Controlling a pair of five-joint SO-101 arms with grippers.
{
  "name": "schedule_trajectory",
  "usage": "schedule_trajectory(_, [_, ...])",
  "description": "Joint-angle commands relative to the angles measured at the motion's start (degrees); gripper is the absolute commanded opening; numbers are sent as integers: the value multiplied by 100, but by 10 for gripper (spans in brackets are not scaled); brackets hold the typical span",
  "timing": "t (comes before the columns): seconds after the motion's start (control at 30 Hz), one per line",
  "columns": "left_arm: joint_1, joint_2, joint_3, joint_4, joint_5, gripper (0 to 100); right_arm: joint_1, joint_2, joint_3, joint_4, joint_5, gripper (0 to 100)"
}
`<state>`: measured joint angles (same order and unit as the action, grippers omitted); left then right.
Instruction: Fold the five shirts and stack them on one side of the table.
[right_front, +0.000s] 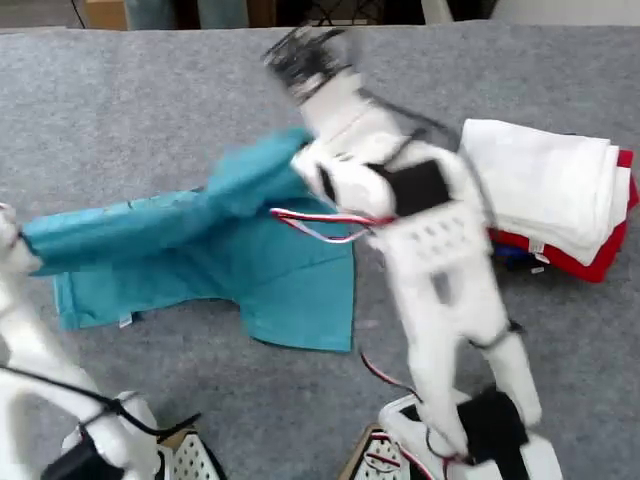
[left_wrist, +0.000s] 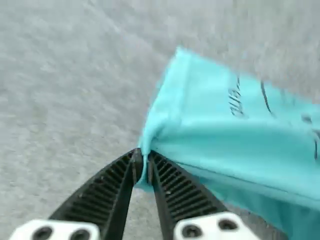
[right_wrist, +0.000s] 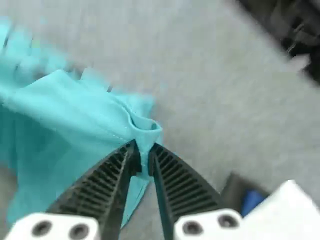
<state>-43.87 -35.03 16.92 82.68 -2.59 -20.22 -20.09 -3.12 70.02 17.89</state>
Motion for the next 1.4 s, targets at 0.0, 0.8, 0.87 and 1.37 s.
schedule_trajectory(0.0, [-330, -457, -1209, 589, 26, 28, 352, -690, -1051, -316, -431, 14])
schedule_trajectory(0.8, [-1305, -571, -2958, 1785, 404, 29, 97, -1226, -1789, 308, -1231, 16])
schedule_trajectory(0.87, [-1807, -563, -2105, 1407, 290, 29, -246, -1226, -910, 378, -1152, 18])
schedule_trajectory(1.37, [-2835, -563, 1613, -1530, -651, 29, -3332, -215, 4207, -2708, -1187, 137])
